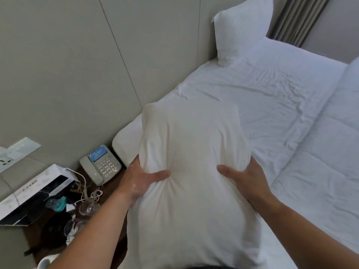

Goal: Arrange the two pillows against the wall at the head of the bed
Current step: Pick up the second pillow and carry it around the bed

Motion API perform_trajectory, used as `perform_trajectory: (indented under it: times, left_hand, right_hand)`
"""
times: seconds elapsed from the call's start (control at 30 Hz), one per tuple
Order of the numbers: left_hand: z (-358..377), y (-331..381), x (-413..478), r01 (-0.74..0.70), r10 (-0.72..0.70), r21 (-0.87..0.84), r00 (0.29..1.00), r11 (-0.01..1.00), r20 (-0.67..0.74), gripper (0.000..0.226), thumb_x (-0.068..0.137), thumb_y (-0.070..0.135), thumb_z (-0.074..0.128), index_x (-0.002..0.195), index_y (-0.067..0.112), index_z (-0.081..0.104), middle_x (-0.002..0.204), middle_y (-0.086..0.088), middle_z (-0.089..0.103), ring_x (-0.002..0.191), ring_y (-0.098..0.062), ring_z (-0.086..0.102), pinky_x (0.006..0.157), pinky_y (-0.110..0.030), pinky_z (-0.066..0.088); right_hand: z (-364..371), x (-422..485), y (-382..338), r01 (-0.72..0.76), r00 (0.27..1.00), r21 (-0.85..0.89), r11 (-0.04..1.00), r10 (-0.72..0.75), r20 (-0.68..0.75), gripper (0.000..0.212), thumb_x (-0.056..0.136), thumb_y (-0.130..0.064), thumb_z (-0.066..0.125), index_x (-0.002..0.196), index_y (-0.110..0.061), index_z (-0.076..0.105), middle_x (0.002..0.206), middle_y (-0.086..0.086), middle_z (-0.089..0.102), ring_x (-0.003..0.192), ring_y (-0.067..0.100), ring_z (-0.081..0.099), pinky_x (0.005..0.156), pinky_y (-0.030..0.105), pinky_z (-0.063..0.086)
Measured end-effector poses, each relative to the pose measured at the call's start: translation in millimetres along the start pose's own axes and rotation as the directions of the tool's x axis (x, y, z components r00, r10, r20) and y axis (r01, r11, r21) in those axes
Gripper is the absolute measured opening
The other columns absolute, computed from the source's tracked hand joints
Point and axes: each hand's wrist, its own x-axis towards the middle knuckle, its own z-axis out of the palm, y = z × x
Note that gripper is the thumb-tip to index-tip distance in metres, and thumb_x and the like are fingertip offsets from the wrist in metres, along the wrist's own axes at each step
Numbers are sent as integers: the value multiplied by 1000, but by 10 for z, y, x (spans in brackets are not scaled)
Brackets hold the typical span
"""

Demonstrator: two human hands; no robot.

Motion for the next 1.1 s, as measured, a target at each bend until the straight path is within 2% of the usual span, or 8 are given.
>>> perform_trajectory:
  times: [0.1, 0.2, 0.43, 0.57, 0.67, 0.8, 0.97, 1.1]
  left_hand:
    - [5, 259, 516, -19, 18, 18, 998, 1000, 62, 78, 59, 27, 100, 124, 33, 57, 110, 17, 70, 99, 0, 66, 81, -24, 54]
    - [-10, 502, 1141, -49, 40, 60, 988, 997, 149, 86, 59, 30, 100, 132, 31, 56, 115, 15, 70, 100, 0, 65, 74, -17, 49]
    - [-145, 1042, 2693, -94, 9, 257, 950, 962, 312, 104, 54, 34, 102, 145, 27, 53, 128, 10, 68, 118, -18, 64, 104, -39, 51]
    - [-129, 1177, 3533, -147, -15, 388, 923, 910, 386, 113, 50, 42, 100, 150, 25, 48, 133, 9, 62, 124, -19, 59, 104, -36, 46]
    - [-100, 1175, 4081, -175, -44, 451, 900, 875, 434, 102, 61, 32, 99, 149, 26, 48, 127, 9, 59, 120, -18, 56, 97, -30, 42]
    - [-18, 926, 4718, -190, -56, 481, 891, 856, 451, 103, 59, 31, 100, 149, 30, 49, 128, 9, 61, 123, -19, 58, 98, -31, 43]
    - [31, 258, 5120, -118, -140, 566, 910, 816, 391, 131, 54, 48, 99, 161, 32, 25, 154, 0, 50, 140, -26, 48, 115, -38, 38]
    - [77, 31, 5161, -128, -81, 534, 933, 836, 352, 132, 58, 47, 97, 163, 34, 19, 161, -1, 41, 146, -27, 42, 116, -37, 33]
  right_hand:
    - [78, 324, -157, -11, 998, 27, 1000, 13, -56, 73, 63, -45, 92, 127, -36, 60, 110, -18, 72, 99, 5, 68, 78, 29, 51]
    - [223, 727, -279, -31, 994, 60, 998, 37, -104, 72, 64, -45, 92, 127, -36, 59, 111, -18, 72, 100, 4, 67, 77, 27, 51]
    - [865, 1670, -344, -170, 961, 164, 972, 200, -193, 74, 59, -50, 91, 125, -36, 61, 112, -15, 74, 104, 12, 71, 95, 44, 57]
    - [1318, 2109, -245, -225, 930, 215, 950, 275, -243, 78, 59, -52, 90, 129, -37, 58, 117, -16, 72, 110, 15, 68, 100, 47, 54]
    - [1646, 2395, -107, -281, 904, 265, 922, 347, -248, 80, 61, -53, 89, 133, -37, 57, 118, -17, 71, 111, 15, 68, 102, 47, 53]
    - [2048, 2697, 118, -368, 862, 326, 871, 451, -232, 76, 65, -49, 88, 132, -38, 55, 118, -18, 70, 113, 14, 66, 104, 44, 51]
    - [2197, 2953, 410, -502, 846, 145, 852, 519, -123, 79, 59, -60, 87, 128, -33, 60, 116, -15, 72, 109, 14, 68, 99, 39, 53]
    - [1865, 3111, 403, -520, 853, -88, 849, 521, -17, 70, 57, -65, 86, 111, -23, 74, 105, -13, 77, 94, 6, 72, 84, 30, 58]
